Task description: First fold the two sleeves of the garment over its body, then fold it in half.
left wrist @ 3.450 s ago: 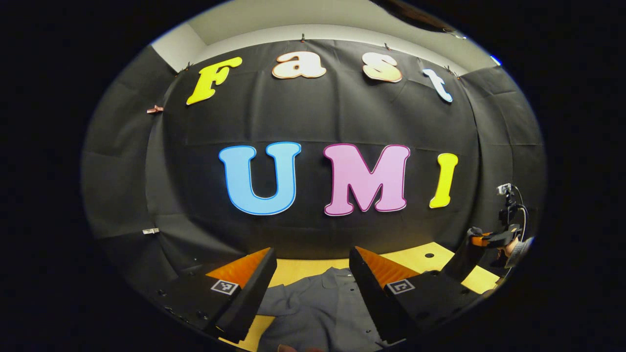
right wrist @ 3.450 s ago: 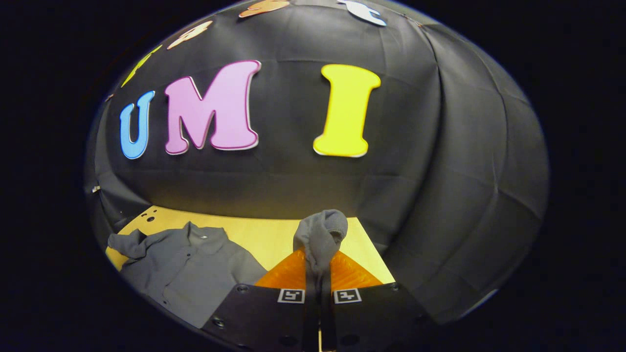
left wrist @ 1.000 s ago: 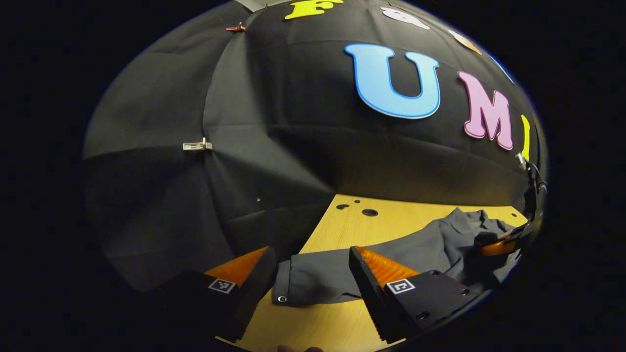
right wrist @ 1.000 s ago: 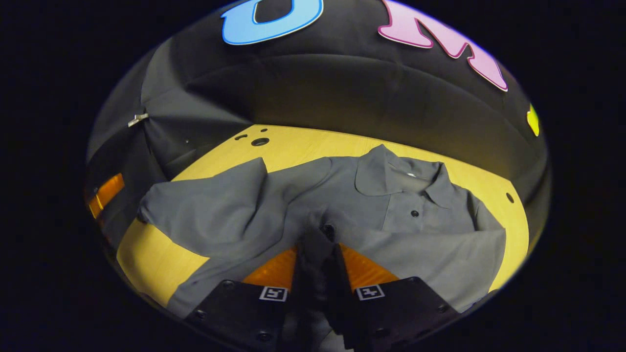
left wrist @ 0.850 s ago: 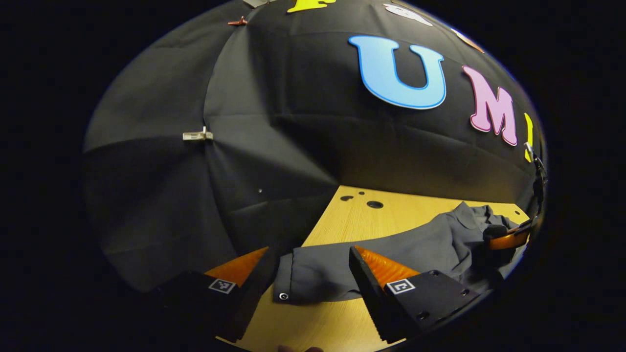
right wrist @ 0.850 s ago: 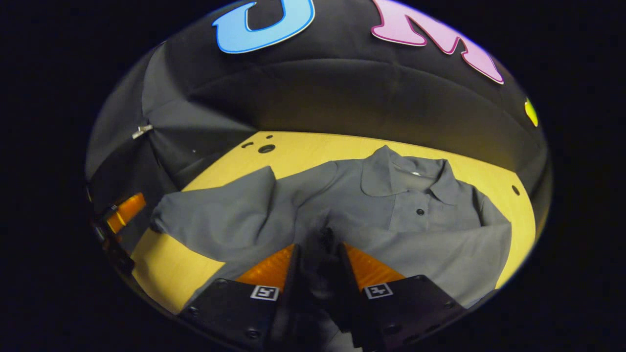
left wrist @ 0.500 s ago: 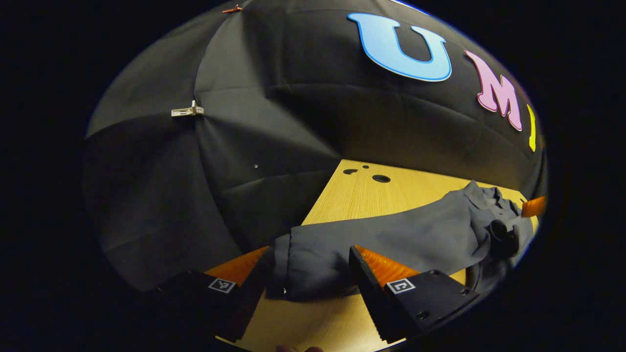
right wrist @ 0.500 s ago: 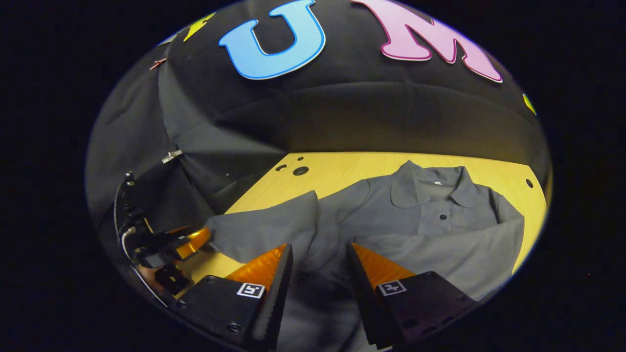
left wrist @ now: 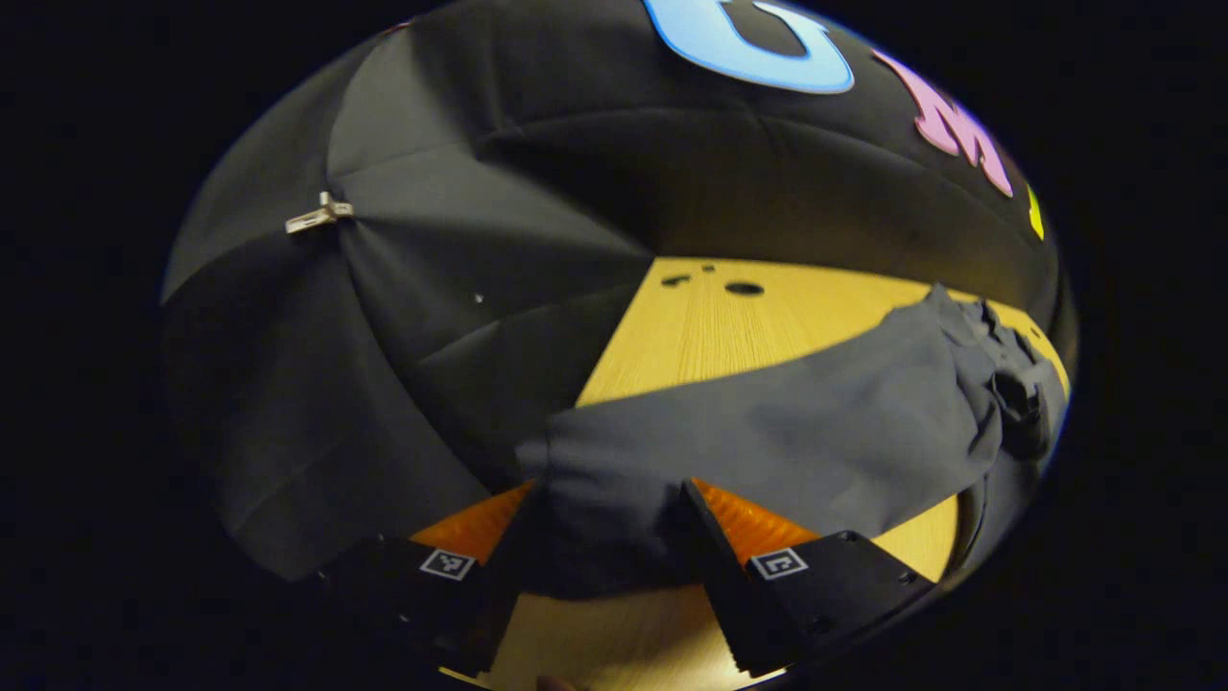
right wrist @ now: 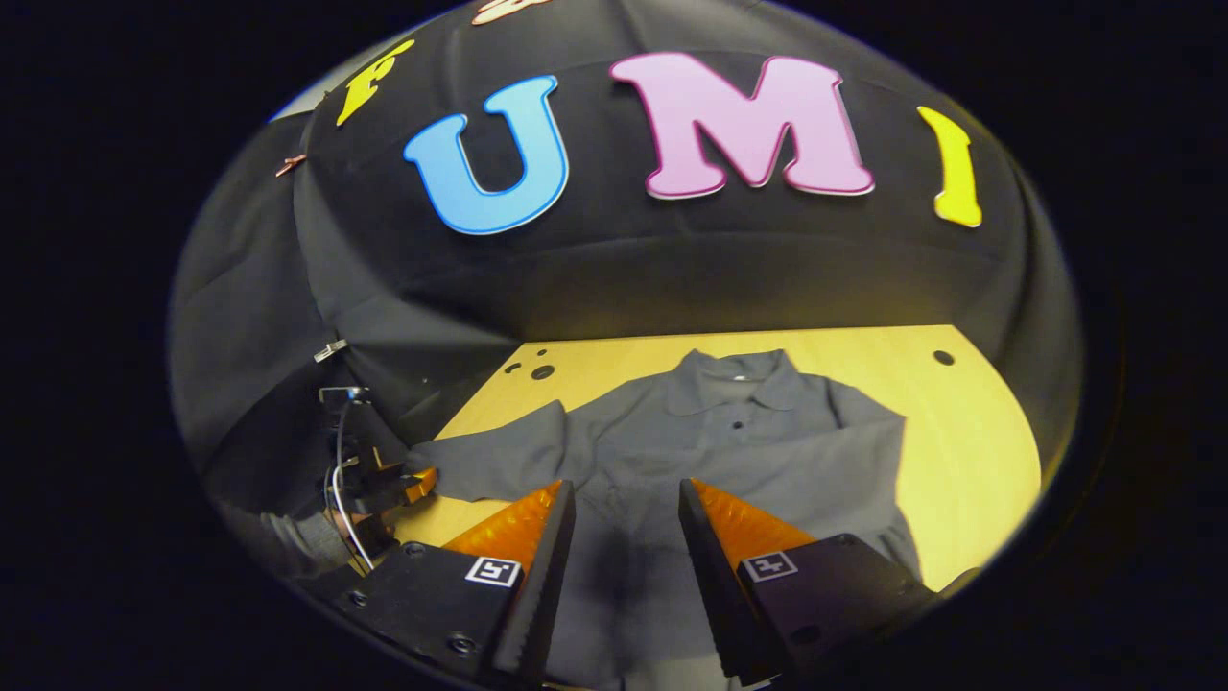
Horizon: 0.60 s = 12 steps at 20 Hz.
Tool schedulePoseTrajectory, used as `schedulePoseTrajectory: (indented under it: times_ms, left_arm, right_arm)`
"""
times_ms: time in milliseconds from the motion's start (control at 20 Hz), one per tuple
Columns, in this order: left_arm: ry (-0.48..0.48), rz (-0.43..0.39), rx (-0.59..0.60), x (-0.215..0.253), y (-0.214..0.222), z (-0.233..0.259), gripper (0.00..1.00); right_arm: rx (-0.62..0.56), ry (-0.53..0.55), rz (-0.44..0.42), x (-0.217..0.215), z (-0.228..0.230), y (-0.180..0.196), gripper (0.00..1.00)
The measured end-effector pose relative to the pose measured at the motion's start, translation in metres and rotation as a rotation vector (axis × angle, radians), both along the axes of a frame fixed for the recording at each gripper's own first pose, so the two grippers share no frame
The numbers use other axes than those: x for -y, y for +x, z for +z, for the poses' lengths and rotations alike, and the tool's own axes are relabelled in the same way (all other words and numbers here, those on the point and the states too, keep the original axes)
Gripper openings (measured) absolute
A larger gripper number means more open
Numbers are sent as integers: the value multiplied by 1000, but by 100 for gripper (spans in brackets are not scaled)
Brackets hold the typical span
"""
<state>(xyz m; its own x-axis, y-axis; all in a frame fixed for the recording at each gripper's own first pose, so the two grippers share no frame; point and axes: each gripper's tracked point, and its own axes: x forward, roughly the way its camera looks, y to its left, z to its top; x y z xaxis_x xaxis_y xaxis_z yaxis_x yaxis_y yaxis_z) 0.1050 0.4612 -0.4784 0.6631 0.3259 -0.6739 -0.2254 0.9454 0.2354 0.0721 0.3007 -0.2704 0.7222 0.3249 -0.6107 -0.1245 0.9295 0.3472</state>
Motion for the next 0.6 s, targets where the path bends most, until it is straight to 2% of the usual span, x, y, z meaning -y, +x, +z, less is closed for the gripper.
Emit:
schedulePoseTrajectory:
  times_ms: [100, 150, 250, 350, 500, 600]
  left_arm:
    - [-23, -4, -8, 5, 1, -3, 81]
    - [-65, 1, -12, 9, 1, -6, 78]
    - [-120, 13, 4, 14, 1, -4, 51]
    - [-154, 8, 5, 13, -4, -3, 24]
    - [-205, 26, 35, 16, -10, 11, 7]
    - [-210, 26, 84, 23, -12, 31, 6]
  right_arm:
    - [9, -20, -40, 21, 8, -7, 68]
    - [13, -29, -54, 30, 10, -10, 69]
    - [9, -28, -68, 35, 8, -13, 69]
    - [18, -32, -46, 35, 10, -20, 68]
    - [48, -64, 16, 34, 16, -29, 68]
    - [57, -55, 19, 38, 19, -29, 69]
